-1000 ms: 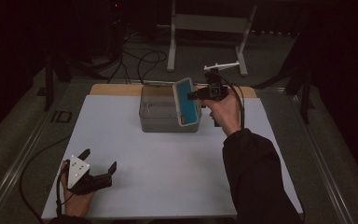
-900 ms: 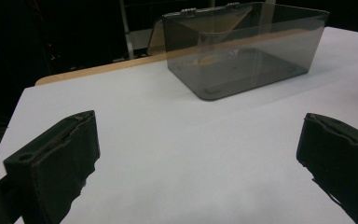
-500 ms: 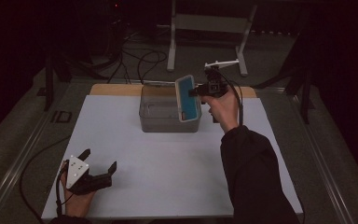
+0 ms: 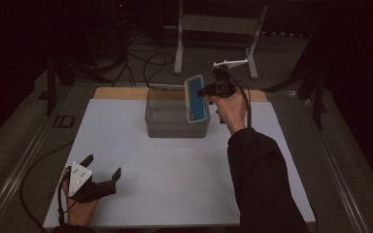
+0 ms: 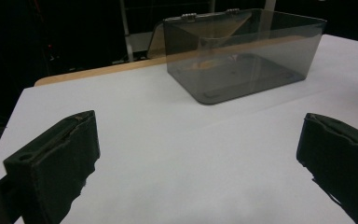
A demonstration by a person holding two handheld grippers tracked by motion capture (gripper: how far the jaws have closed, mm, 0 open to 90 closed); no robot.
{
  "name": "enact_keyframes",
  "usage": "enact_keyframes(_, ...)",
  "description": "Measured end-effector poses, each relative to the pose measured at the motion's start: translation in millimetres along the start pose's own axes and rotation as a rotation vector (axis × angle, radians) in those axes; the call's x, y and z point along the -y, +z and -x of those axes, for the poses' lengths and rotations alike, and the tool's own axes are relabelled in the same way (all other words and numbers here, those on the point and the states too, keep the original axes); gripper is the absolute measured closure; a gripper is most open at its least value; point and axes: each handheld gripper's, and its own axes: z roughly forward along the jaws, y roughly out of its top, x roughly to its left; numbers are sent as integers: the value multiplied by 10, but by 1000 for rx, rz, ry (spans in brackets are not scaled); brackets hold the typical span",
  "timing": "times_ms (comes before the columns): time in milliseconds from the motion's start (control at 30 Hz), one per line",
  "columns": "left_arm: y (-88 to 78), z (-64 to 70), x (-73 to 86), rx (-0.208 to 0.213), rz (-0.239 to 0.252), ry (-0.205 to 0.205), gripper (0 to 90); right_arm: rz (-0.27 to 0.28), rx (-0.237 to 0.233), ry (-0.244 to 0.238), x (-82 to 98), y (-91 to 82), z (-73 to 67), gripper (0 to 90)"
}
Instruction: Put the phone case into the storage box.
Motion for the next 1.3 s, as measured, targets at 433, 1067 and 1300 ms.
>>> enact_keyframes(433, -6, -3, 2, -6, 0, 7, 4, -1, 49, 21, -49, 106, 32, 818)
enact_keyframes(1067, -14, -15, 8, -10, 4, 4, 4, -9, 123, 22, -96, 253, 60, 818)
enact_keyframes(1300, -17, -15, 7, -10, 5, 2, 4, -17, 169, 16, -102, 297, 63, 818)
